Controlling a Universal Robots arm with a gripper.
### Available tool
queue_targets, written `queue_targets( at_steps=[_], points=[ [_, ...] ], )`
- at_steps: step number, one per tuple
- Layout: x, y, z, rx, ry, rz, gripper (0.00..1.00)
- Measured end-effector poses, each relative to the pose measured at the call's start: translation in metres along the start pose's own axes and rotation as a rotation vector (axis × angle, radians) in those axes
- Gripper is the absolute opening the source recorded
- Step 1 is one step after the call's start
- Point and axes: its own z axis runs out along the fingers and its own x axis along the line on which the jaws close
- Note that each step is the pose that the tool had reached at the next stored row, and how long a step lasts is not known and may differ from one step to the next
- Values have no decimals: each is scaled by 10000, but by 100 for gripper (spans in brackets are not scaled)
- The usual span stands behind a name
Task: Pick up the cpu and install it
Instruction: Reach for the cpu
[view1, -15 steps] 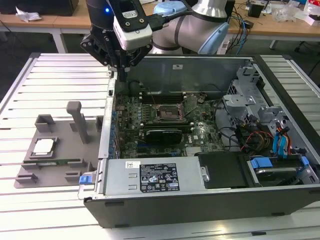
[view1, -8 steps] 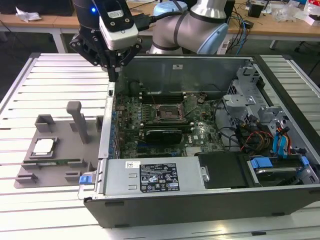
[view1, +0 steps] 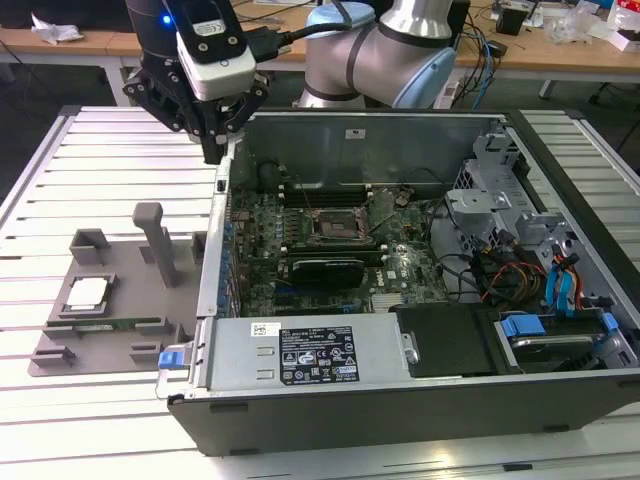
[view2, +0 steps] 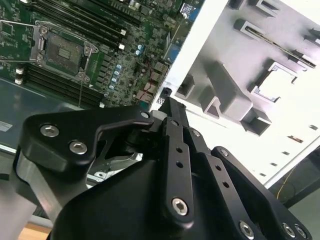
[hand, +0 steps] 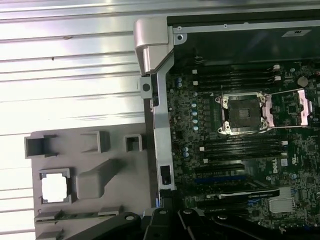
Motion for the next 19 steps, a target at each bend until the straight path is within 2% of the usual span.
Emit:
queue_targets(
  at_steps=[3, 8, 19],
  points=[
    [53, -4, -1, 0, 0, 0, 11],
    [209, -16, -5, 0, 0, -1, 11],
    [403, -30, -9, 0, 0, 0, 11]
  ],
)
